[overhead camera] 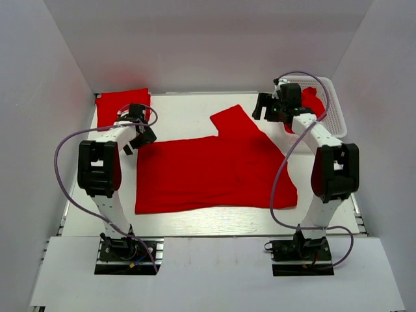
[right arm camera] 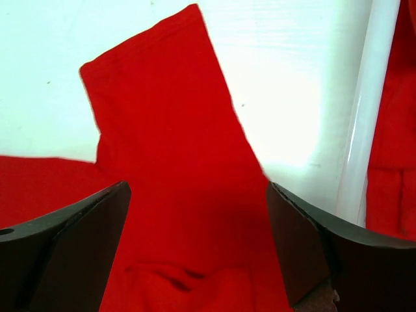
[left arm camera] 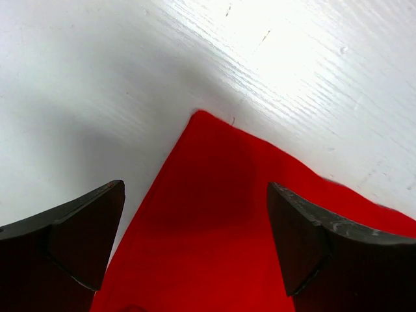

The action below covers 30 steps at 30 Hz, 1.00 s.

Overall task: Fold and stack the t-shirts
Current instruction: Grap the side of the flattened tshirt furthest away from the robot with both arms

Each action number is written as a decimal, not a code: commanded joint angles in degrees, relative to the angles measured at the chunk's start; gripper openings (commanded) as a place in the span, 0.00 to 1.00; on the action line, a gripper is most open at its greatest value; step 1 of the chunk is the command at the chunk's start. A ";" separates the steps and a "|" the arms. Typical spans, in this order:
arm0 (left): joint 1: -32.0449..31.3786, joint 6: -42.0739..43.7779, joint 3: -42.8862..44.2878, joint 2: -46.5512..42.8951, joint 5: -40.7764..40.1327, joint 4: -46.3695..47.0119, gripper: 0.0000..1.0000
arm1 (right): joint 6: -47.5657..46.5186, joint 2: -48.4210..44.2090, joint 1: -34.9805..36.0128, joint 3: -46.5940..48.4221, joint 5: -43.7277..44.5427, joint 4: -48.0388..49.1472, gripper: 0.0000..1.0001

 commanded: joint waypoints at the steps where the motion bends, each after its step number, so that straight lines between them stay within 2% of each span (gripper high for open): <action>1: 0.63 0.80 1.91 -0.18 -0.62 1.84 1.00 | -2.85 2.55 -0.27 5.81 1.98 -2.19 0.90; 12: 0.63 0.27 1.29 4.91 0.88 6.86 0.98 | -2.41 5.46 -0.18 5.91 2.50 -2.28 0.90; 14: 0.63 0.88 1.30 5.53 1.41 7.38 0.91 | -2.23 5.55 -0.35 5.82 2.77 -2.37 0.90; 17: 0.63 1.59 0.69 5.53 3.16 7.91 0.65 | -1.88 5.55 -0.18 5.82 2.86 -2.81 0.90; 20: 0.63 2.11 -1.77 5.01 4.13 9.92 0.60 | -1.80 5.90 -0.27 6.00 2.50 -2.90 0.90; 23: 0.63 2.73 -2.40 5.01 5.01 9.94 0.51 | -1.62 6.25 -0.01 6.44 2.15 -2.64 0.90; 24: 0.63 2.73 -2.40 5.01 5.01 9.94 0.41 | -1.62 6.34 -0.09 6.53 1.98 -2.64 0.90; 27: 0.63 3.35 -1.70 5.01 5.01 9.86 0.20 | -2.93 8.26 0.17 8.28 0.31 -2.55 0.90; 28: 0.63 3.35 -1.69 5.01 5.01 9.85 0.06 | -3.20 8.71 0.17 8.81 0.13 -2.46 0.90; 29: 0.63 3.35 -1.69 5.01 5.01 9.85 0.00 | -4.24 9.84 0.26 10.81 0.13 -2.29 0.90; 30: 0.63 3.87 -1.00 5.53 5.01 9.33 0.00 | -4.60 11.24 0.52 11.53 0.57 -2.02 0.90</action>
